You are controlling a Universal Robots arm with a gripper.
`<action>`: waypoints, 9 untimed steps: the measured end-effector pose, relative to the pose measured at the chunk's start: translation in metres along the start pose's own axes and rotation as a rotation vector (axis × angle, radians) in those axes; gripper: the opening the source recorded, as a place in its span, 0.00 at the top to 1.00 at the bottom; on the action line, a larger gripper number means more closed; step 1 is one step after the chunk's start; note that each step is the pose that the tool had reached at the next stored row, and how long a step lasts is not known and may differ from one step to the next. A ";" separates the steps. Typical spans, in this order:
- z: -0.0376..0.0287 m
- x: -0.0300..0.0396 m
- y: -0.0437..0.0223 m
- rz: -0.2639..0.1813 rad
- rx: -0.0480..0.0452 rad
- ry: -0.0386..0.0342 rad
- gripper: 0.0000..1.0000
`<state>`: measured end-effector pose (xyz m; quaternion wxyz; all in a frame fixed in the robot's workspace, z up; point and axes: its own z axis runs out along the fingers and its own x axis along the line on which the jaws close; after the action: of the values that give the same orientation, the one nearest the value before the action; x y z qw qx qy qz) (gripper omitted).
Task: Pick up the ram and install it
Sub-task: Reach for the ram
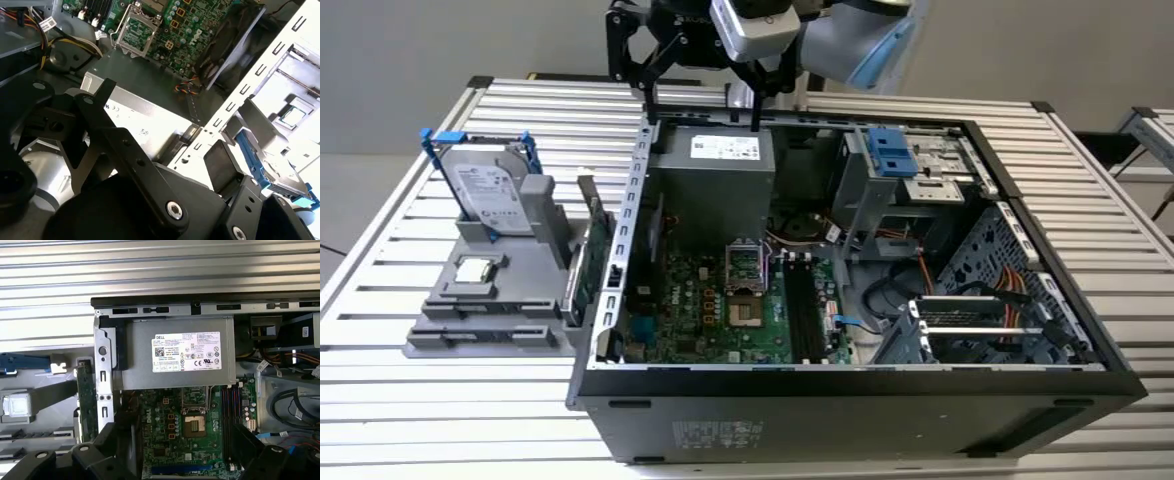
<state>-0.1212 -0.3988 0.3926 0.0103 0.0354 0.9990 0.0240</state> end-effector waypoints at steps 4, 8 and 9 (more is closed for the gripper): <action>0.0000 0.0000 0.0000 0.000 0.0000 0.0000 1.00; 0.0000 0.0000 0.0000 0.000 0.0000 -0.0001 1.00; 0.0000 0.0000 0.0000 0.000 0.0000 -0.0001 1.00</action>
<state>-0.1212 -0.3988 0.3926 0.0104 0.0354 0.9990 0.0240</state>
